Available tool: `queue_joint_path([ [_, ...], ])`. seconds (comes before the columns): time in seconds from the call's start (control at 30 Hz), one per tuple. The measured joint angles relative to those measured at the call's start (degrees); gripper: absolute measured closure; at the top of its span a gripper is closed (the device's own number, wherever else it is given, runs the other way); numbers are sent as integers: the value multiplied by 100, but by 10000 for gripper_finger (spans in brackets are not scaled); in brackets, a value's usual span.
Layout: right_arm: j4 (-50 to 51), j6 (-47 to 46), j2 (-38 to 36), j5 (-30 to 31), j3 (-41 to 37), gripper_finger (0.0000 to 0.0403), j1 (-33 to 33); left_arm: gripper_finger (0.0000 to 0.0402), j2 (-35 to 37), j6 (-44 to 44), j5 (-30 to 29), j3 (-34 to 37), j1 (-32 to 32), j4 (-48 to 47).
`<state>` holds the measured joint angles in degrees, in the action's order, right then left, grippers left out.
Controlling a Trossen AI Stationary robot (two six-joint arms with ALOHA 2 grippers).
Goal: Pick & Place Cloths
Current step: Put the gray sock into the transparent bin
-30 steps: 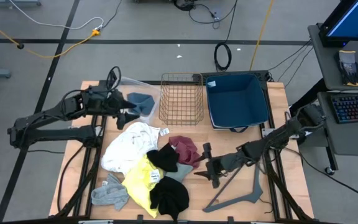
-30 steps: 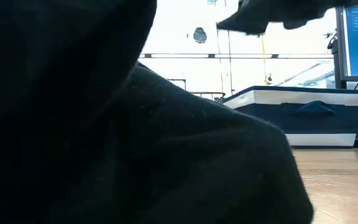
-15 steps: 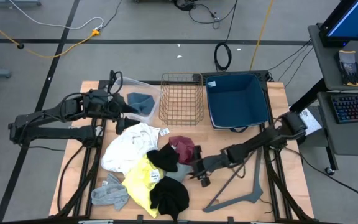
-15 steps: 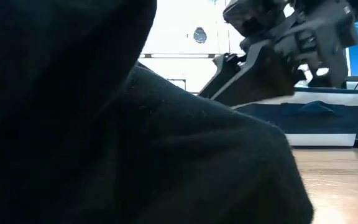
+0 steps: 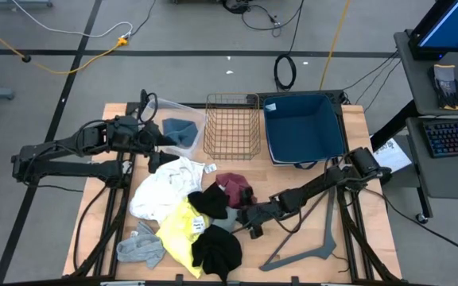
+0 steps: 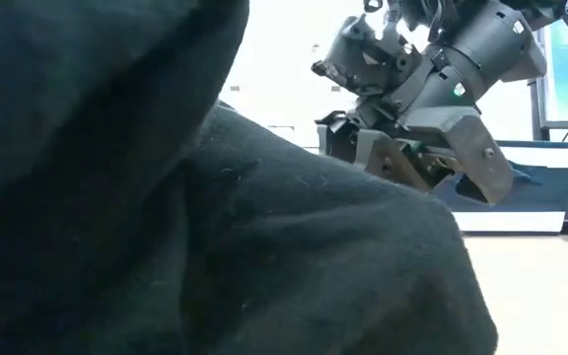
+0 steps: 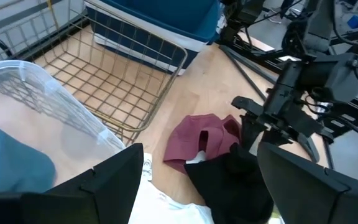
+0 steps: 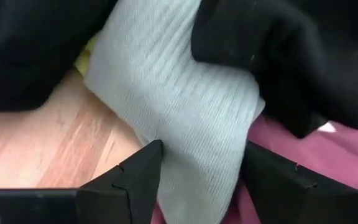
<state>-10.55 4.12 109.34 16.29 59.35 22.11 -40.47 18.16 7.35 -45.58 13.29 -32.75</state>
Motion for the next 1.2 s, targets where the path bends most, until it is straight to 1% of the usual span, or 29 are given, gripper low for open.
queue_joint_path([
  [0.3, 20, -5, -10, -2, -4, 279, 176, 82, -2, 63, -41, 0, -3, 154],
  [0.47, 10, -4, -22, 5, -4, 308, 253, 82, -1, 35, -41, 0, -4, 392],
  [0.67, -5, -2, -173, 2, -7, 339, 374, 82, 0, 37, -41, 0, -4, 437],
  [0.87, 38, 265, -698, -9, -11, 391, 436, 82, -2, 229, -43, 0, -6, 437],
  [1.03, 13, 602, -1265, -7, -11, 390, 444, 82, -153, 338, -42, 1, -82, 471],
  [1.2, -31, 1291, -1910, 2, -11, 397, 432, 82, -581, 121, -38, 0, -337, 1006],
])
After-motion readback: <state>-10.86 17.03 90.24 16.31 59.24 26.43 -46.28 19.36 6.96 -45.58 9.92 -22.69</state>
